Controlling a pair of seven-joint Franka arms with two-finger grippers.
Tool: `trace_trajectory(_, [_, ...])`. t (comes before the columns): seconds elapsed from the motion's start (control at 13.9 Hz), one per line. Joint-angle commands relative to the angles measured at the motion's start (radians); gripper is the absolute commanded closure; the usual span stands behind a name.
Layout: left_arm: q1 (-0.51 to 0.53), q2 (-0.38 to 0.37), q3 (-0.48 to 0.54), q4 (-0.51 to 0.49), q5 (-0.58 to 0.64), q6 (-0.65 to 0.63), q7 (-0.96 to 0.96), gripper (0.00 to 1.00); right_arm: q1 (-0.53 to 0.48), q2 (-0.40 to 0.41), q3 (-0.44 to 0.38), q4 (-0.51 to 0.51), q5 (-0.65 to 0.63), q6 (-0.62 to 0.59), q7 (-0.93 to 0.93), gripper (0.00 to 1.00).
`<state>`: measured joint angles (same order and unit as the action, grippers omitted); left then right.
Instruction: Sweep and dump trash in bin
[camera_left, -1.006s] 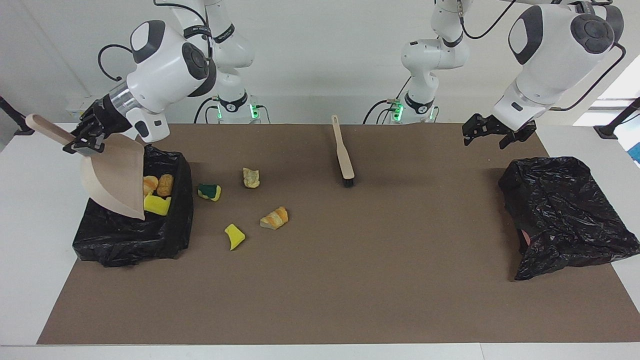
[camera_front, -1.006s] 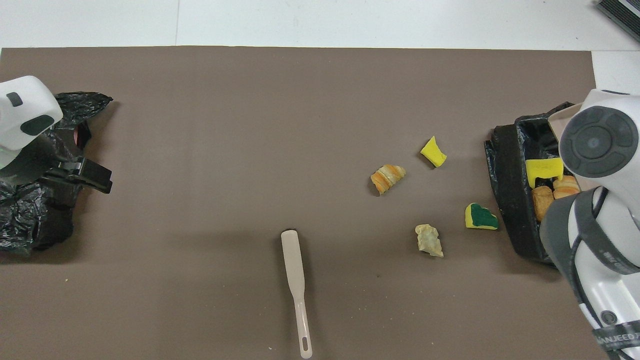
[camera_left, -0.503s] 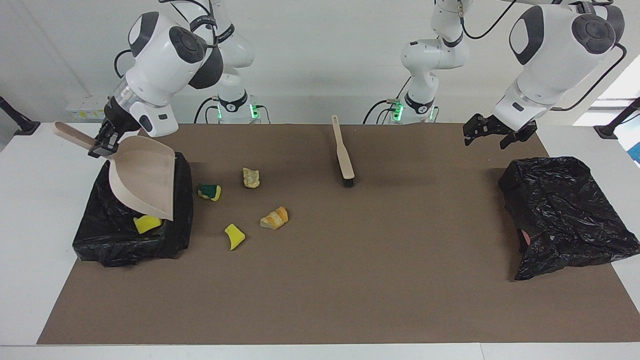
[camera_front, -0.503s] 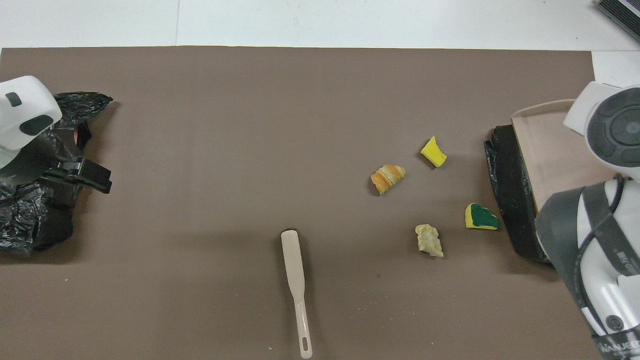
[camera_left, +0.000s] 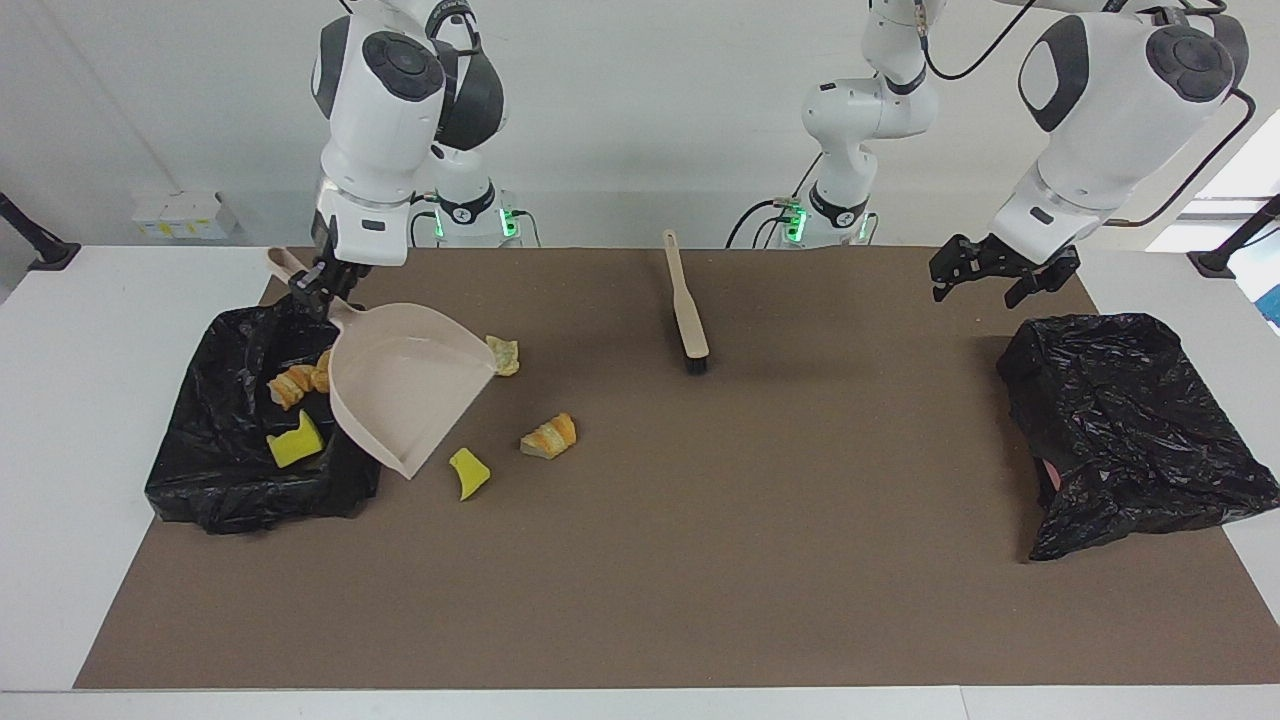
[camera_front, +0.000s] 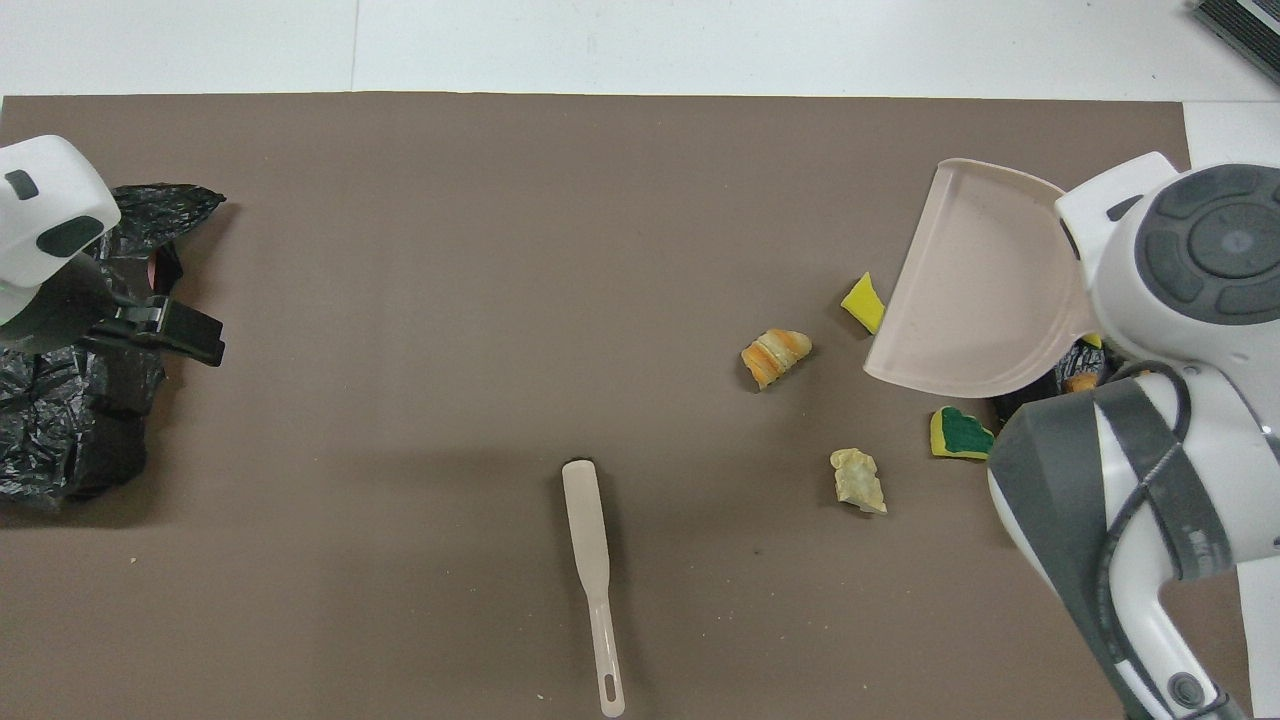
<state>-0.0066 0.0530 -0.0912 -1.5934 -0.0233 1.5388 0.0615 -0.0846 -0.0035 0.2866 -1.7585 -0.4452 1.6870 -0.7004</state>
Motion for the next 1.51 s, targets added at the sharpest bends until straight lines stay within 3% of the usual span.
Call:
trace_trajectory(0.0, [0.014,-0.002,-0.01,-0.002,0.017,0.014,0.015,0.0,0.056,0.051,0.003,0.014,0.089,-0.004,0.332,1.0])
trace_trajectory(0.22, [0.01,-0.001,-0.01,-0.002,0.019,0.014,0.014,0.0,0.21,0.186,0.005,0.141,0.118,-0.013,0.747,1.0])
trace_trajectory(0.43, [0.013,-0.001,-0.01,-0.002,0.019,0.015,0.014,0.0,0.334,0.325,-0.006,0.337,0.2,-0.068,0.869,1.0])
trace_trajectory(0.79, [0.01,-0.001,-0.01,-0.002,0.019,0.014,0.014,0.0,0.508,0.601,0.005,0.663,0.212,-0.078,1.295,1.0])
trace_trajectory(1.01, [0.013,-0.004,-0.01,-0.002,0.019,0.0,0.014,0.0,0.572,0.681,0.003,0.705,0.223,0.002,1.4,1.0])
trace_trajectory(1.15, [0.005,-0.004,-0.012,-0.003,0.019,-0.002,0.008,0.0,0.574,0.715,-0.004,0.705,0.339,0.078,1.444,1.0])
trace_trajectory(1.44, [-0.022,-0.012,-0.022,-0.029,0.017,0.03,0.006,0.0,0.582,0.753,-0.003,0.668,0.358,0.089,1.446,1.0])
